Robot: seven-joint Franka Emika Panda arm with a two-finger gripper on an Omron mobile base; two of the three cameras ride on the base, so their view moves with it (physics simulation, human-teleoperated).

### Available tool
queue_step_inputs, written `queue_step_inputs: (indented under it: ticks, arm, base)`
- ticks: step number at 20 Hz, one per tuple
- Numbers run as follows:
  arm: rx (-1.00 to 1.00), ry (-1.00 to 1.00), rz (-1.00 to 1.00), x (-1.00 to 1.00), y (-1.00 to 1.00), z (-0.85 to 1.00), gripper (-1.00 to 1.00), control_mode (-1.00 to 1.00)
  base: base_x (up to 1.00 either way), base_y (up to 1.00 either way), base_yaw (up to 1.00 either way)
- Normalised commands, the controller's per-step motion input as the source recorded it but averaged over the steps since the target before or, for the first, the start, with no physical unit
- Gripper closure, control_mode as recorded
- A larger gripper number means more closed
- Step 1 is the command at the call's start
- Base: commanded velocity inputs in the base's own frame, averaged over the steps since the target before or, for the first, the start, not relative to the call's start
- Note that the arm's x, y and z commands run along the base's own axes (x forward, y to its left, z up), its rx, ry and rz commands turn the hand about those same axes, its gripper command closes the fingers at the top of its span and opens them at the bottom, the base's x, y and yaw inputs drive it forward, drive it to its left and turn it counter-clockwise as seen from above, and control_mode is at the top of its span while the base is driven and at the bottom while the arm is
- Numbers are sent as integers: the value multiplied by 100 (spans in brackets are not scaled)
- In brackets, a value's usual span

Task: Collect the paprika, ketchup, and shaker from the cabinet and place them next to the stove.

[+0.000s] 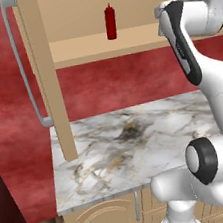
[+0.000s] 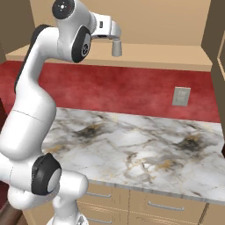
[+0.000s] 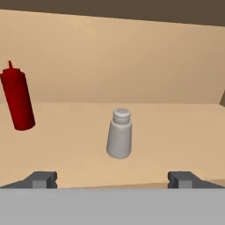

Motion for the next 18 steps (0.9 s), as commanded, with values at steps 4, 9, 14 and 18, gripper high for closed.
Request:
queue_step_inputs:
  ticks: [4, 9, 14, 18]
  arm:
    - [0, 9, 0, 41, -1, -1, -100, -100]
    - [0, 6, 0, 29, -9, -5, -100, -100]
    - [-1, 5, 0, 29, -5, -11, -100, -100]
    - [-1, 5, -1, 31, 0, -11, -100, -100]
  base:
    - [0, 0, 0]
    - [0, 0, 0]
    - [0, 0, 0]
    - [0, 0, 0]
